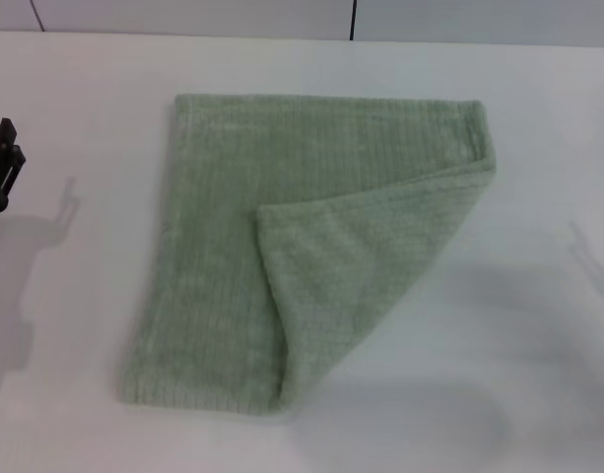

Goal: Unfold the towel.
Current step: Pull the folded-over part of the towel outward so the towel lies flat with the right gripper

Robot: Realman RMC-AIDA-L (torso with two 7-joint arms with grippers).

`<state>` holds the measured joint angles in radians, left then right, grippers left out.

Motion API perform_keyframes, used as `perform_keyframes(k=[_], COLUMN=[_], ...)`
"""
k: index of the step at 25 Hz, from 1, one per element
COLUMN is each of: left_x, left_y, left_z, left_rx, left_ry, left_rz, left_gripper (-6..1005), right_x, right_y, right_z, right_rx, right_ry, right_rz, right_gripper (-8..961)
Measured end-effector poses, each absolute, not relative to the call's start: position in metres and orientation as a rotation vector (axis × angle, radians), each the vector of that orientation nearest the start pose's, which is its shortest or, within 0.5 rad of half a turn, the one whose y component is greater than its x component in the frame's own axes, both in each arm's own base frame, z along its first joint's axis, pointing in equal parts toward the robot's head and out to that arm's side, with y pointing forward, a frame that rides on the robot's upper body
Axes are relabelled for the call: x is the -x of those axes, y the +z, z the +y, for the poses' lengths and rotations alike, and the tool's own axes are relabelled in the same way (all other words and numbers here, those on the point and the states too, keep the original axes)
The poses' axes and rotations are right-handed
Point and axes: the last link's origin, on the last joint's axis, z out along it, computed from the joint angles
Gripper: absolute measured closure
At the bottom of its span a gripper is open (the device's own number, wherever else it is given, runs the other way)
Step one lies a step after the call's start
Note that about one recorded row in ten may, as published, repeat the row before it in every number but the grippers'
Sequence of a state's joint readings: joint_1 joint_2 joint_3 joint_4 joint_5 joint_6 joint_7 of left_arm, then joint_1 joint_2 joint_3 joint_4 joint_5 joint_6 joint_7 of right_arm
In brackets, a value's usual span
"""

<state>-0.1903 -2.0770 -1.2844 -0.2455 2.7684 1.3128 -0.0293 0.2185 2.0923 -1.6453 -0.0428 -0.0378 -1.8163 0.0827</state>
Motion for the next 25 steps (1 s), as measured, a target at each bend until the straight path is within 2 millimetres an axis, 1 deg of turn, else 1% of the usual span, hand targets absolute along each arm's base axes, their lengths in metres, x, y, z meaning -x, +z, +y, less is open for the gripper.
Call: perform_keyframes(k=[4, 9, 14, 18, 22, 25], left_x=[0.359, 0.357, 0.348, 0.338, 0.327, 0.32], left_y=[0.01, 0.005, -0.003, -0.011, -0.01, -0.007], left_z=[0.266, 0.265, 0.271, 0.285, 0.297, 0.304], left_rx=[1.518, 1.55, 1.61, 1.655, 1.72, 1.756], left_ry=[-0.599, -0.612, -0.633, -0.633, -0.598, -0.565], left_rz=[-0.378, -0.381, -0.379, -0.414, -0.427, -0.447], left_gripper=[187, 188, 202, 228, 254, 273], right_x=[-0.318, -0.316, -0.31, -0.302, -0.281, -0.26], right_y=[0.013, 0.013, 0.012, 0.0, -0.018, -0.032], right_z=[0.222, 0.224, 0.235, 0.258, 0.285, 0.303], right_rx=[1.606, 1.612, 1.641, 1.728, 1.835, 1.938], right_ry=[0.918, 0.984, 1.065, 1.051, 1.031, 0.962], right_rz=[0.074, 0.128, 0.189, 0.226, 0.259, 0.244], right_gripper=[173, 173, 174, 175, 175, 176])
